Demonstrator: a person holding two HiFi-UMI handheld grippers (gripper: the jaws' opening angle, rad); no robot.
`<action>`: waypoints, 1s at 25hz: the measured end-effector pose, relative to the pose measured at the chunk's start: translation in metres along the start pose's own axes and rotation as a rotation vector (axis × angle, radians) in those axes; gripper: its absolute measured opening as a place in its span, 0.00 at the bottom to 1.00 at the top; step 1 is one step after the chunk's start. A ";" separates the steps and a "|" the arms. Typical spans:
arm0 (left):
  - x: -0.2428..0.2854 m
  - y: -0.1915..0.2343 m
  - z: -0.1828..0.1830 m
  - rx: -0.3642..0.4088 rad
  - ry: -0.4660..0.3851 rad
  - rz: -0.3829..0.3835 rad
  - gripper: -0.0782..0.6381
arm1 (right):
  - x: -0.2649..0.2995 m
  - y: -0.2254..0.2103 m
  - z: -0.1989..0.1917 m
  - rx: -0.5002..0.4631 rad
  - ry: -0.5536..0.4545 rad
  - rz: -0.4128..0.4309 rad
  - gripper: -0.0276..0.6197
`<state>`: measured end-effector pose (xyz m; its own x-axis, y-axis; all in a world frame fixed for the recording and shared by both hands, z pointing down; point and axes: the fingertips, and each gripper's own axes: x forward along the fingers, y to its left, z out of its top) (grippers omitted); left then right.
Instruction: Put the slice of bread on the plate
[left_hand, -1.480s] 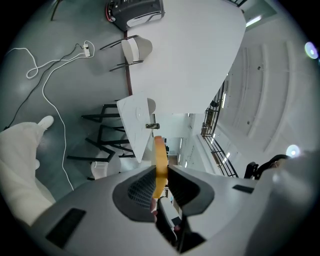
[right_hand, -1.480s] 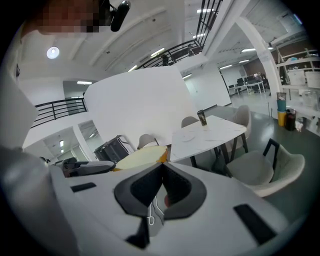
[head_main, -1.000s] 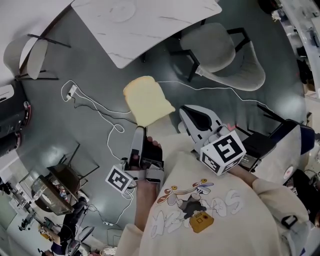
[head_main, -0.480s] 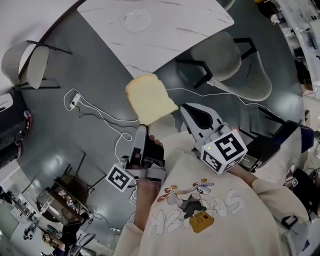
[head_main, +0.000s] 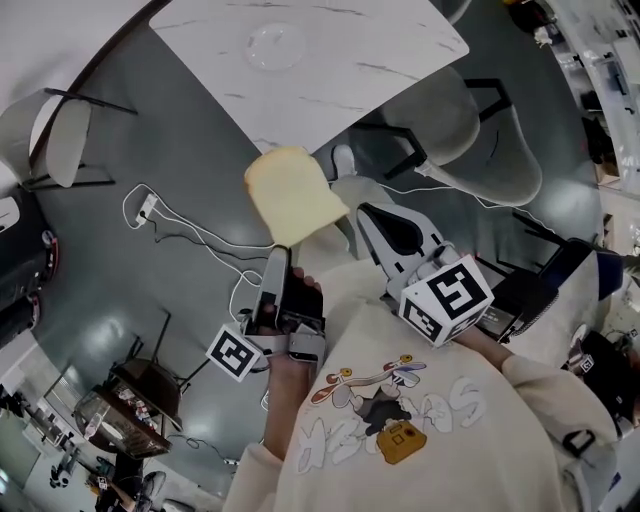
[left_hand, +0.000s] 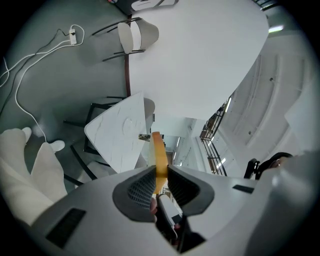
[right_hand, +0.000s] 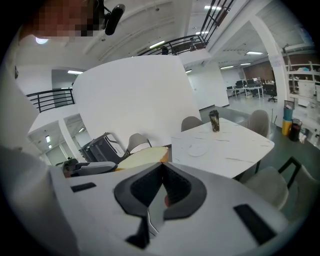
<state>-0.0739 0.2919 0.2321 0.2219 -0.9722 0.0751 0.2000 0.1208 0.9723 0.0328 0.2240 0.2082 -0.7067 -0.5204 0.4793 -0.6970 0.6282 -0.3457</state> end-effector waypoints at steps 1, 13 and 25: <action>0.003 -0.001 0.001 -0.001 -0.004 -0.002 0.22 | 0.002 -0.001 0.003 -0.004 -0.002 0.004 0.05; 0.077 -0.010 0.030 0.010 -0.049 0.021 0.22 | 0.065 -0.034 0.056 -0.028 0.020 0.096 0.05; 0.177 -0.019 0.043 0.045 -0.098 0.070 0.22 | 0.122 -0.112 0.115 -0.004 0.045 0.163 0.05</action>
<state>-0.0794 0.1089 0.2363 0.1388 -0.9770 0.1620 0.1434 0.1816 0.9729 0.0108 0.0238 0.2128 -0.8040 -0.3849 0.4532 -0.5732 0.7042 -0.4189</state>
